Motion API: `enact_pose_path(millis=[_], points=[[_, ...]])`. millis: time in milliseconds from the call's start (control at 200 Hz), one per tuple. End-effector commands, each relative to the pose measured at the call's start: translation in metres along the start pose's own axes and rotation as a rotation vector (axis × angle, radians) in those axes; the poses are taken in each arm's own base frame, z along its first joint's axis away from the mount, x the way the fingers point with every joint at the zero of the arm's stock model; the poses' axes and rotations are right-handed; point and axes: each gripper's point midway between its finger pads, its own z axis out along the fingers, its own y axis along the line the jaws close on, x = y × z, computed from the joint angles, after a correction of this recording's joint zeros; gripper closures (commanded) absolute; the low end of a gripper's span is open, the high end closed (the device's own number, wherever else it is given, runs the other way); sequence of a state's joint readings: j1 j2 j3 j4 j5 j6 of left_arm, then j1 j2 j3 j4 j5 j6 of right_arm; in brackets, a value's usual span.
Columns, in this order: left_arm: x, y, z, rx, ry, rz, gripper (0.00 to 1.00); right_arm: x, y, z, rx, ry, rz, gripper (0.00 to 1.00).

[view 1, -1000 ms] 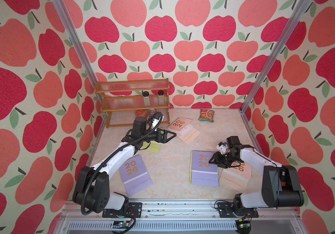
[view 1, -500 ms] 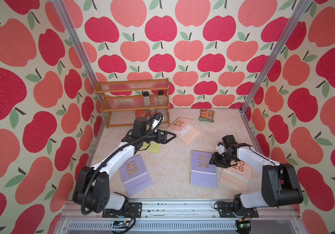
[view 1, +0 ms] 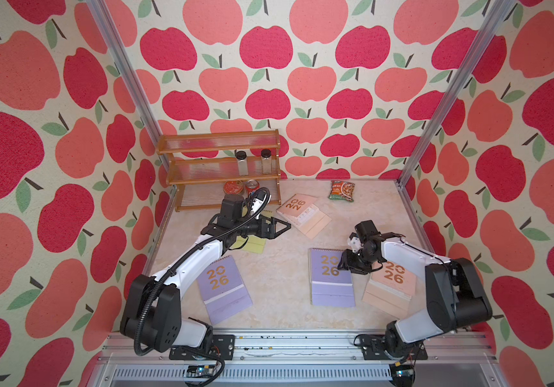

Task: Stack the calendars
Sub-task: Move the calendar to the center of the board.

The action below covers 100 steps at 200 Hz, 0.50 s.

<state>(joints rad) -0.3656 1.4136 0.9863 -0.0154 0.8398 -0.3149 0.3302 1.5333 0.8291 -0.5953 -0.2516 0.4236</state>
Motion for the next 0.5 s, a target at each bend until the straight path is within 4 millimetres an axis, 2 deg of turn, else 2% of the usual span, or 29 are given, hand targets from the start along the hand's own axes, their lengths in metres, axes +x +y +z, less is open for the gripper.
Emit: enact_pose_path(millis=[0, 255, 495], points=[[0.001, 0.002, 0.001, -0.023, 0.006, 0.013, 0.00, -0.003, 0.002, 0.011, 0.025, 0.002, 0.014, 0.49], [0.026, 0.020, 0.006, -0.092, 0.067, -0.053, 0.00, -0.007, 0.028, 0.027, 0.011, 0.016, -0.030, 0.50], [0.076, 0.053, 0.014, -0.273, 0.199, -0.151, 0.00, -0.008, 0.052, 0.039, -0.003, 0.025, -0.056, 0.50]])
